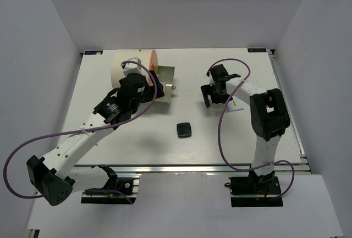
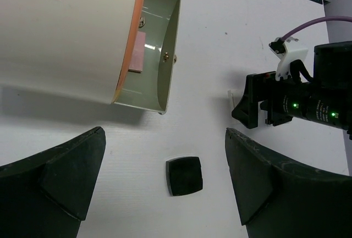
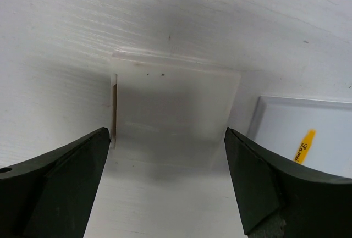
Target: Organize the makeup
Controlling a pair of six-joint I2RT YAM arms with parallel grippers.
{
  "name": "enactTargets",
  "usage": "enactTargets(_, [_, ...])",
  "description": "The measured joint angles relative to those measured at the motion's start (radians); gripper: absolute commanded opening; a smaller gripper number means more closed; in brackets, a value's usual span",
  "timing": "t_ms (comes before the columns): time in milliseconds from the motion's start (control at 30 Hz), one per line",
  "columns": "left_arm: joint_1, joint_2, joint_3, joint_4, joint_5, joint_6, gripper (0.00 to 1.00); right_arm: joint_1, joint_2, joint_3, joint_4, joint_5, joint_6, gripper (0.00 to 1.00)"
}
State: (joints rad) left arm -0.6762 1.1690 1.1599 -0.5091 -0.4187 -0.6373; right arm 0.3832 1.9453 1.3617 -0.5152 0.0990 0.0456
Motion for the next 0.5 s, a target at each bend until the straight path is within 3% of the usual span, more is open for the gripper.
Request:
enactTargets(433, [0.000,-0.001,-0.006,-0.007,-0.002,-0.010,0.98,0.030,0.007,-0.029,0.022,0.034,-0.002,0.89])
enactTargets(500, [0.000,-0.001,-0.006,-0.008,-0.003,-0.012,0.98,0.034,0.016,-0.018,0.024,0.033,-0.002,0.82])
